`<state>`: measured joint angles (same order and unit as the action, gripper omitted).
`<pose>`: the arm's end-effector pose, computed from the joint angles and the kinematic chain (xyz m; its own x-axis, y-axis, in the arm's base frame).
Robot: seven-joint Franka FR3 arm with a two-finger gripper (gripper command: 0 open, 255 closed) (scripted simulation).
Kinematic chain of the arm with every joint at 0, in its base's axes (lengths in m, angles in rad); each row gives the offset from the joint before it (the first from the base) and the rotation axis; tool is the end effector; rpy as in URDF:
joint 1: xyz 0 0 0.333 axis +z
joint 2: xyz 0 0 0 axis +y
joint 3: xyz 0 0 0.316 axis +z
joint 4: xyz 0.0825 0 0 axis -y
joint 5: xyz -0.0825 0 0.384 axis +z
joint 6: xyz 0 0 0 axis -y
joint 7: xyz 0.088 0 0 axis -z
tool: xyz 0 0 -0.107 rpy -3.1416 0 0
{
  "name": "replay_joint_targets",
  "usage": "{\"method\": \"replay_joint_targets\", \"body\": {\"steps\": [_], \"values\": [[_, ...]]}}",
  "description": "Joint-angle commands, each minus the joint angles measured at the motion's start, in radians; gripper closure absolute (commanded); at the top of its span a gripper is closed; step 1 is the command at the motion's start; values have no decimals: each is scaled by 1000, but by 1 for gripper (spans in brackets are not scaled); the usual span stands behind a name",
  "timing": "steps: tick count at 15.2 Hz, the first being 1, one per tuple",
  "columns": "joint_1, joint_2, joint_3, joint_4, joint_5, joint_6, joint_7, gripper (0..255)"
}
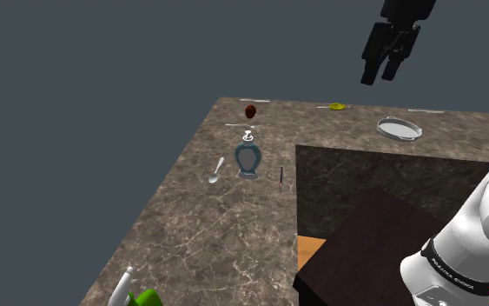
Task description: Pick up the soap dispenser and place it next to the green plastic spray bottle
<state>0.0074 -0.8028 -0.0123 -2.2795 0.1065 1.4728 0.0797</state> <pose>0.2921 0.0093 0.6235 0.9975 -0.0698 -0.0124 -0.0708 -0.9910 -0.1140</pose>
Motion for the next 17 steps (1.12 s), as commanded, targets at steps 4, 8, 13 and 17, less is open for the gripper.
{"method": "replay_joint_targets", "body": {"steps": [4,8,13,17], "values": [[7,35,-37,-61,-9,109,-75,0],[19,109,-86,-119,-14,256,-177,0],[44,239,-148,-152,0,435,-308,0],[72,370,-197,-145,35,568,-423,0]]}}
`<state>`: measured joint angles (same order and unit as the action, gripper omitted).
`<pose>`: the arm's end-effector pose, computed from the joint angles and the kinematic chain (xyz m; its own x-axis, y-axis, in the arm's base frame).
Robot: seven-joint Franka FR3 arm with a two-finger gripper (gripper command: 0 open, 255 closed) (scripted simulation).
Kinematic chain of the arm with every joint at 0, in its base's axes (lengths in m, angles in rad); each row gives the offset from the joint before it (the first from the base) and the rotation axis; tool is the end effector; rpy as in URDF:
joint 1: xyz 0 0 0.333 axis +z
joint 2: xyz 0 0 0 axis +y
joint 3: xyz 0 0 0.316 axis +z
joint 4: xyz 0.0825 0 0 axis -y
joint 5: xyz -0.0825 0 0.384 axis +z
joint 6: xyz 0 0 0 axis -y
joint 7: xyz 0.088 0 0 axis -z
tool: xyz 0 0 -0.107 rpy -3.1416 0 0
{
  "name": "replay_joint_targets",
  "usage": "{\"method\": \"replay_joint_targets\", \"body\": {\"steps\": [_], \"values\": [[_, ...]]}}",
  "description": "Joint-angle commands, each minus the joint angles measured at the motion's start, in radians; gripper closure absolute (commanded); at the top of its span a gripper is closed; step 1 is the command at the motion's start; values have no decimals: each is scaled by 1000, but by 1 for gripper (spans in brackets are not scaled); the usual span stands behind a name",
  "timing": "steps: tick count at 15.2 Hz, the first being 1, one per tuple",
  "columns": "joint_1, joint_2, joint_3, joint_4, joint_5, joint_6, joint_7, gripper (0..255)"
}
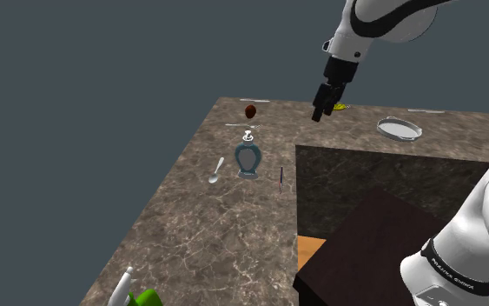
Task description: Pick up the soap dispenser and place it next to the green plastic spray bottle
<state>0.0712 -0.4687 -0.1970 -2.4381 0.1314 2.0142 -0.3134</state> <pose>0.4080 -0.0478 0.4736 0.9856 0.1425 0.0911 0.1576 -0.9693 -0.1886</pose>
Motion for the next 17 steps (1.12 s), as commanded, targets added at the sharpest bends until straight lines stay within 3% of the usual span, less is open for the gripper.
{"method": "replay_joint_targets", "body": {"steps": [1,10,17], "values": [[16,71,-24,20,23,57,-61,0],[82,426,-101,158,227,255,-379,0],[65,715,-75,360,425,302,-620,0]]}}
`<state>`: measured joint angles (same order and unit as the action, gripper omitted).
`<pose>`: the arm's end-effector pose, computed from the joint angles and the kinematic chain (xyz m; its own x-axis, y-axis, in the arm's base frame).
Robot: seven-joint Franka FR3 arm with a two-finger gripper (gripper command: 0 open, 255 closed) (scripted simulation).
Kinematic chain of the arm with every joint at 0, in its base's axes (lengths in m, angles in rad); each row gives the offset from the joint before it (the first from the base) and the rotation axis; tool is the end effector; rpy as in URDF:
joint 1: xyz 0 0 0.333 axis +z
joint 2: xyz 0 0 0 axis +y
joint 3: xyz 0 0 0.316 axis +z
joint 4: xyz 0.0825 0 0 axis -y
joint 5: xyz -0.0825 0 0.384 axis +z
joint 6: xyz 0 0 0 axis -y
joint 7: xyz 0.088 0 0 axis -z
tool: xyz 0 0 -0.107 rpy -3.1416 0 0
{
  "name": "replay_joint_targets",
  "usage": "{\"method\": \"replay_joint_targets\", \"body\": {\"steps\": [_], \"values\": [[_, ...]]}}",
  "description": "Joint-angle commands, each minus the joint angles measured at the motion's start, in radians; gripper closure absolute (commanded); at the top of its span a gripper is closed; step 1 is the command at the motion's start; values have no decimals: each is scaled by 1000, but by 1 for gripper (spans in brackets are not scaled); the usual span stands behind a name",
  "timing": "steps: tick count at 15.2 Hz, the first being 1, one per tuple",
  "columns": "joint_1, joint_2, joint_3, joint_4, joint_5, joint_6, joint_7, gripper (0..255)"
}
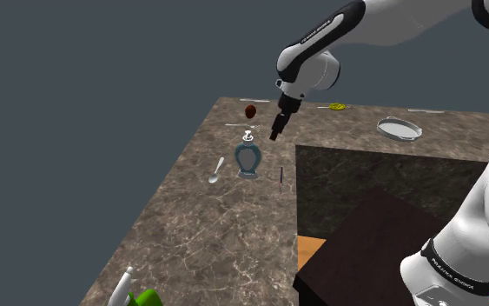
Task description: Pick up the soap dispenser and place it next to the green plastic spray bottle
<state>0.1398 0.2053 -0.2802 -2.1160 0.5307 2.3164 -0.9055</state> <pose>0.5677 -0.0679 0.3224 0.9045 0.3618 0.2260 0.4112 -0.8804 -0.2363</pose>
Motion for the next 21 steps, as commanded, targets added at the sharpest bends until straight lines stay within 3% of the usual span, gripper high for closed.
{"method": "replay_joint_targets", "body": {"steps": [1,6,14,21], "values": [[-11,81,18,72,48,1,-56,0],[-52,275,71,259,129,-4,-164,0],[-48,348,99,274,168,56,-185,0],[-48,347,99,274,168,56,-185,0]]}}
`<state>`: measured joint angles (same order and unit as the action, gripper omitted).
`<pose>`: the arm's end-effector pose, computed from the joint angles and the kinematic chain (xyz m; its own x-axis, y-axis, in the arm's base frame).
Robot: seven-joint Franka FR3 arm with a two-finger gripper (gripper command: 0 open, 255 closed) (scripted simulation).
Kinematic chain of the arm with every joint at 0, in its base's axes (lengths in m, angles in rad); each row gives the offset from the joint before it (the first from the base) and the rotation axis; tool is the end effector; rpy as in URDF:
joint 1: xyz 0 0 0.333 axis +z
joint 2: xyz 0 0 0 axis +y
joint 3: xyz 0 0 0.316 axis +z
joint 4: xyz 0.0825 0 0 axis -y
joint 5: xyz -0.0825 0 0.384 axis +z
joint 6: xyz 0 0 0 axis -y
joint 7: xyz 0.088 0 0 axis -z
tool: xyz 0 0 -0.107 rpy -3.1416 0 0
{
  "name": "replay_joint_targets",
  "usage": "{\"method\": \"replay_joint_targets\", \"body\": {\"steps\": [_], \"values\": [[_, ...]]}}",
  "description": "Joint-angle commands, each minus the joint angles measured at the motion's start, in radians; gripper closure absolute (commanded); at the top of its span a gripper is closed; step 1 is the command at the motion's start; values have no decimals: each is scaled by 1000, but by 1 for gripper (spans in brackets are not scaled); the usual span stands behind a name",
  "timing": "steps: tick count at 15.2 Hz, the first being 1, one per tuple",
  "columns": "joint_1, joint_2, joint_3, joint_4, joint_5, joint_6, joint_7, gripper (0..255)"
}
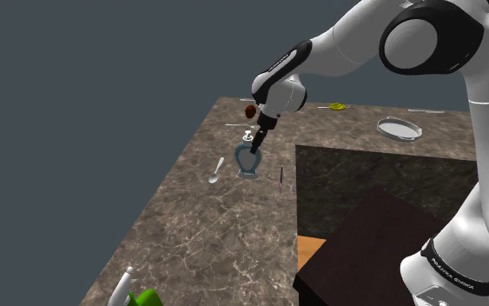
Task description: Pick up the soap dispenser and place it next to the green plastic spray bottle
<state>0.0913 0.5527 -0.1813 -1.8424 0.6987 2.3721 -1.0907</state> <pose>0.6442 -0.0435 0.2301 0.8508 0.4418 0.2845 0.5102 -0.8242 -0.2457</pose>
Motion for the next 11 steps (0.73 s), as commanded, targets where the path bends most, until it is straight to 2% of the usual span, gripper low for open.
{"method": "replay_joint_targets", "body": {"steps": [1,2,11], "values": [[0,0,0,0,0,0,0,0],[0,0,0,0,0,0,0,255],[0,0,0,0,0,0,0,255]]}}
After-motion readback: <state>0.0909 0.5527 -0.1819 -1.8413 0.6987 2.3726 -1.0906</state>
